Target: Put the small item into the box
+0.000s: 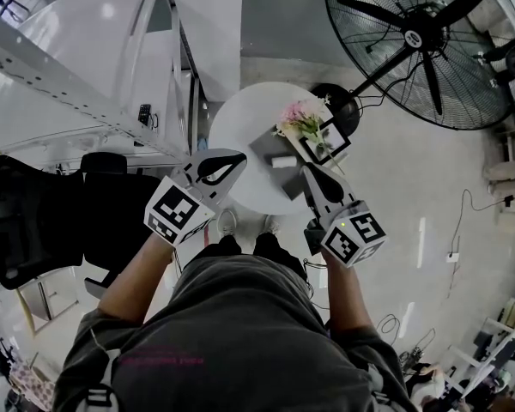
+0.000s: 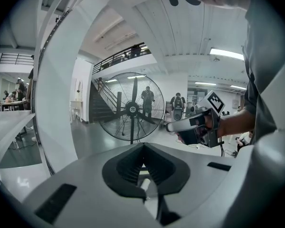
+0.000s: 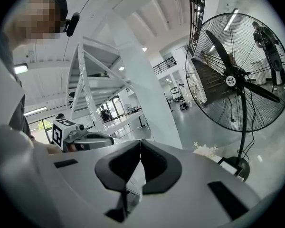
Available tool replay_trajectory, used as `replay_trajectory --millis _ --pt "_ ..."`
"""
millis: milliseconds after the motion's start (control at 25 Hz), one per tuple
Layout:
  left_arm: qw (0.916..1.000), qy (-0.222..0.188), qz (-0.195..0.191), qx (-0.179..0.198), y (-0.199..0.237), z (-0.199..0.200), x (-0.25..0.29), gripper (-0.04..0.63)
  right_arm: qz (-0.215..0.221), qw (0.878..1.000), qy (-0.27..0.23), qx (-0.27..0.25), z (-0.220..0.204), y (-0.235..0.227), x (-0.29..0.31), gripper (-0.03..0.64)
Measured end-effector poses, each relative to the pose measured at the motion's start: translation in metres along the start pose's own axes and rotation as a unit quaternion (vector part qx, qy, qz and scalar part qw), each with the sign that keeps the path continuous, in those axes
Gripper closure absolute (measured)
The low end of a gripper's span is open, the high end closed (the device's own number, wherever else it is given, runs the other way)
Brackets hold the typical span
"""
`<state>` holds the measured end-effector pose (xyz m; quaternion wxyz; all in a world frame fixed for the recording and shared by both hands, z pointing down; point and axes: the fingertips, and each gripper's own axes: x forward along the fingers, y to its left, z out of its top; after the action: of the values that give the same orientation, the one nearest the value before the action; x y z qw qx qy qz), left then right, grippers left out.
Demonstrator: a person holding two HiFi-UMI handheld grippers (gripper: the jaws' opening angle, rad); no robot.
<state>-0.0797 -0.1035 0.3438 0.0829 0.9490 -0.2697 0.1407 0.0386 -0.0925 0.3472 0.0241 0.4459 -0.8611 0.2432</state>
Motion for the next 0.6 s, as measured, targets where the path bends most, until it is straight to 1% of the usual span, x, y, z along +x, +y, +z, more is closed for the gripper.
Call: replay_trajectory --millis 440,600 --pt "1.0000 0.009 -0.001 -0.002 -0.004 -0.005 0.008 0.580 0.006 1.000 0.007 -0.002 -0.002 -0.005 0.000 0.595" --pt "1.0000 0.004 -0.003 -0.001 -0.006 0.000 0.012 0.580 0.005 1.000 0.008 -0.002 -0.001 -0.007 -0.002 0.595"
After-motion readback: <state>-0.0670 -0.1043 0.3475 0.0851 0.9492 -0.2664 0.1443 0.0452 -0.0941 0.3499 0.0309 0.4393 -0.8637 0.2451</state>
